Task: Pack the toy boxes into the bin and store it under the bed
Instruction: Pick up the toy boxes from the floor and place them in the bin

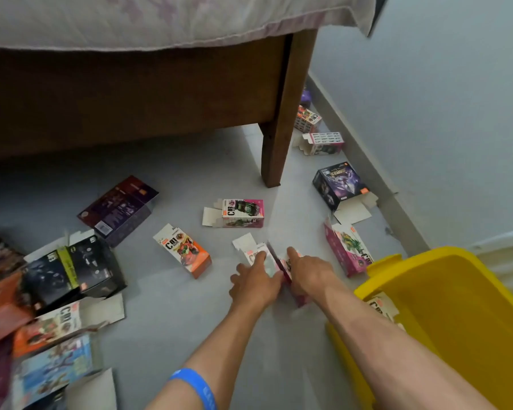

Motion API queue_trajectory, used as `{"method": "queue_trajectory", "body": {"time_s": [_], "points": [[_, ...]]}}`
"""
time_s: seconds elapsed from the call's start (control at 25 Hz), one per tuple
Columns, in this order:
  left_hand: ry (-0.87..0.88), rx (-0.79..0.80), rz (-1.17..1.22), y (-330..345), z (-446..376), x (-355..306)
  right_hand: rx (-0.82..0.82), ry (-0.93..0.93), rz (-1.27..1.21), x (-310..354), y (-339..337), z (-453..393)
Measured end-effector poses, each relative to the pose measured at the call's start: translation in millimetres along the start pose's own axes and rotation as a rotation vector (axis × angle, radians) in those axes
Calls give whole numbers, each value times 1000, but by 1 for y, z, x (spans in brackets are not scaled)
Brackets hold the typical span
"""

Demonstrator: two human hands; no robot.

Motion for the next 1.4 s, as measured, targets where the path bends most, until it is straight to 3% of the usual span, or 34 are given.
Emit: {"method": "queue_trajectory", "body": {"time_s": [0.12,0.28,0.4,0.56,0.68,0.76,0.92,0.96,1.0,1.12,1.24,1.4], "points": [[-88,1,207,7,-1,17,34,23,-156,-2,6,4],[-143,-157,382,3,-3,22,-37,-11,-654,-9,-7,16],[-157,-171,412,-2,-6,19,-61,-80,-1154,-18,-29,37],[98,-262,790,-39,13,-12,-108,-354,-1742,-45,-59,57],[421,-132,915,-73,46,-56,-78,-475,-2118,-66,-64,68],[549,-12,895,-81,66,-85,-162,-377,-2166,-75,-63,79],[658,59,780,-76,100,-129,-824,-37,-1818,-108,-59,111],[668,73,766,-73,107,-137,-922,-40,-1762,-118,-58,120],[677,89,752,-67,115,-146,-938,-105,-1734,-129,-55,131],[714,198,671,-36,136,-165,-754,-266,-1677,-166,-41,163],[730,383,516,-4,151,-175,-572,-156,-1756,-198,2,184],[617,563,186,36,155,-168,-561,138,-1792,-232,85,202]]}}
Point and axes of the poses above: each hand's wrist, its own z-axis away from the middle knuckle, its own y-axis out of the palm, x = y × z, the point moved 2 cm from there along -z, towards the middle knuckle, and after that the axes turned 1 degree about -z, right-handed, at the moved point
